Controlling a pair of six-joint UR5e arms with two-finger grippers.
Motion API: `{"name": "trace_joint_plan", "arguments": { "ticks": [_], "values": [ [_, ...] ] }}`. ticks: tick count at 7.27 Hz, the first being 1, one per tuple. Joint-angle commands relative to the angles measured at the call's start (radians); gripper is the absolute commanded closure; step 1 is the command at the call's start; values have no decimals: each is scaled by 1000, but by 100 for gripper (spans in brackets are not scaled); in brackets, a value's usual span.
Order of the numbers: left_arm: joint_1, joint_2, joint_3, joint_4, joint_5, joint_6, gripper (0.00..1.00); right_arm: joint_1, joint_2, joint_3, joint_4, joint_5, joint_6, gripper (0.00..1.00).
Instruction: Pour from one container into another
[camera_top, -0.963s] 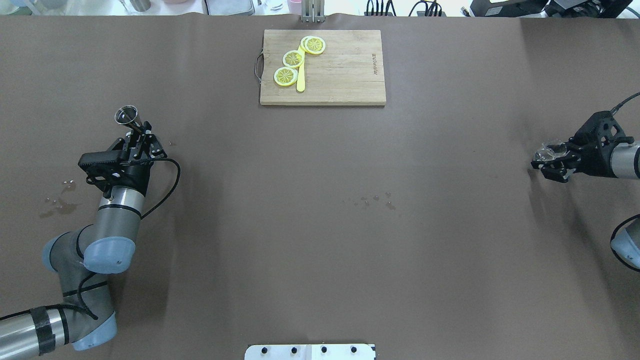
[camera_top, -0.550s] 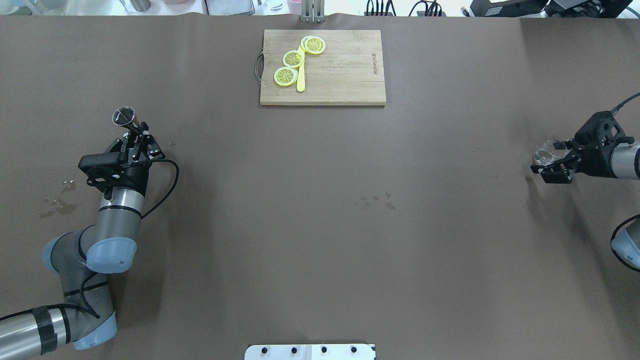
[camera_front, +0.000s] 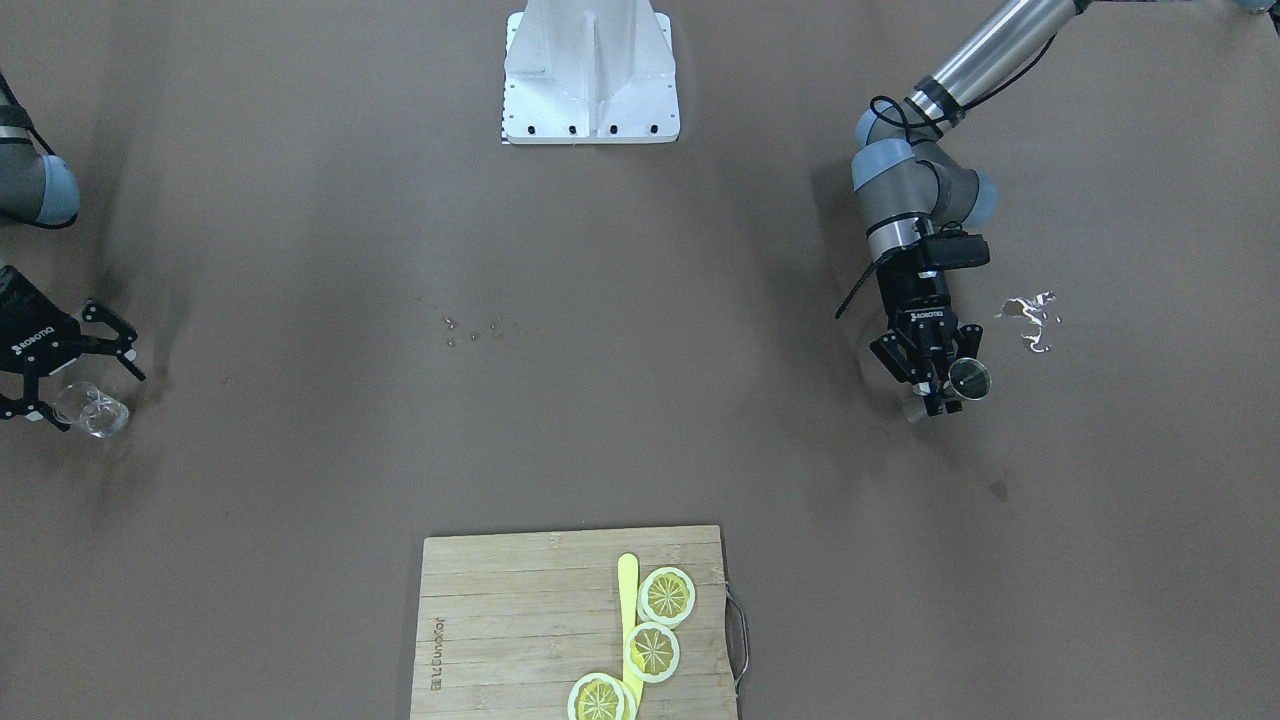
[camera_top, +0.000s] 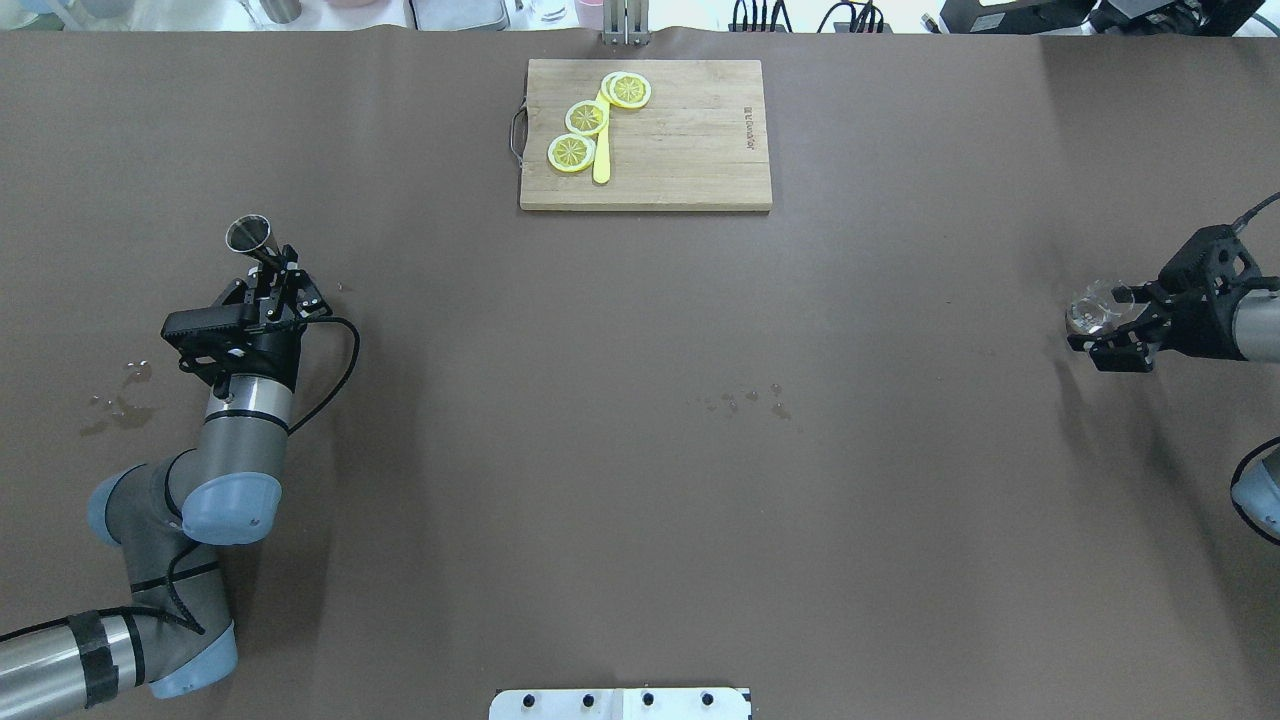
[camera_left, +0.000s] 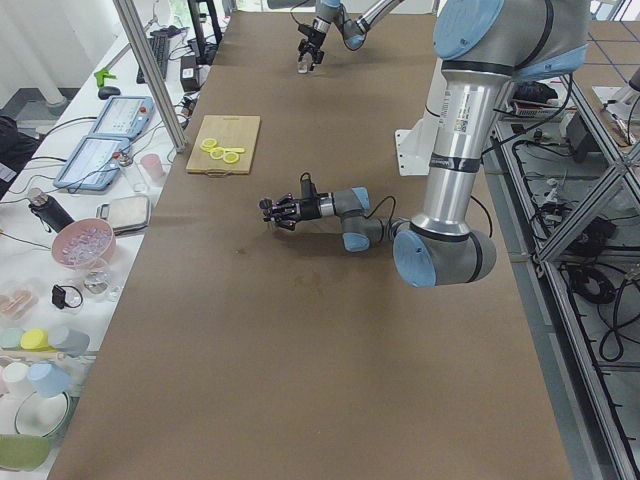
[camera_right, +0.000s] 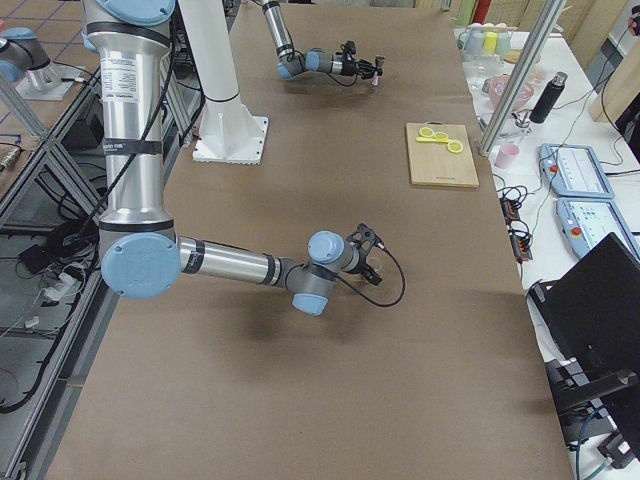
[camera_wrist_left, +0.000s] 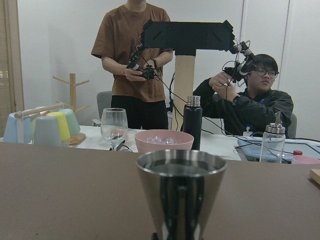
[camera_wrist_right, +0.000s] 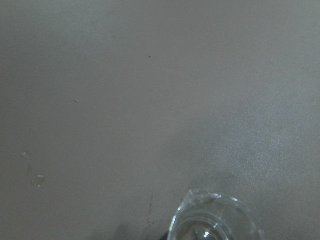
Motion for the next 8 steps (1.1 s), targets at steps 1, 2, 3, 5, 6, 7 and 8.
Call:
{"name": "trace_joint_plan", "arguments": {
  "ticks": [1,2,3,5,6,7,8],
  "values": [
    [0,-2,-1,20,-2,-25,100,17,-22,12,1,16,-2,0],
    [0,-2,-1,20,-3,-25,100,49,-39,32,-4,48,-2,0],
    [2,-2,-1,29,-3,-27,100,84,-71,53,-8,73,-2,0],
    [2,-4,-1,49,-2,-42,100,124,-136,75,-28,119,0,0],
    [2,-2,-1,49,-2,-44,100,167,-137,86,-92,184,0,0],
    [2,-2,-1,54,-2,-44,100,195,-137,127,-199,243,0,0],
    [2,-2,-1,54,-2,-44,100,210,-145,196,-337,277,0,0]
  ]
}}
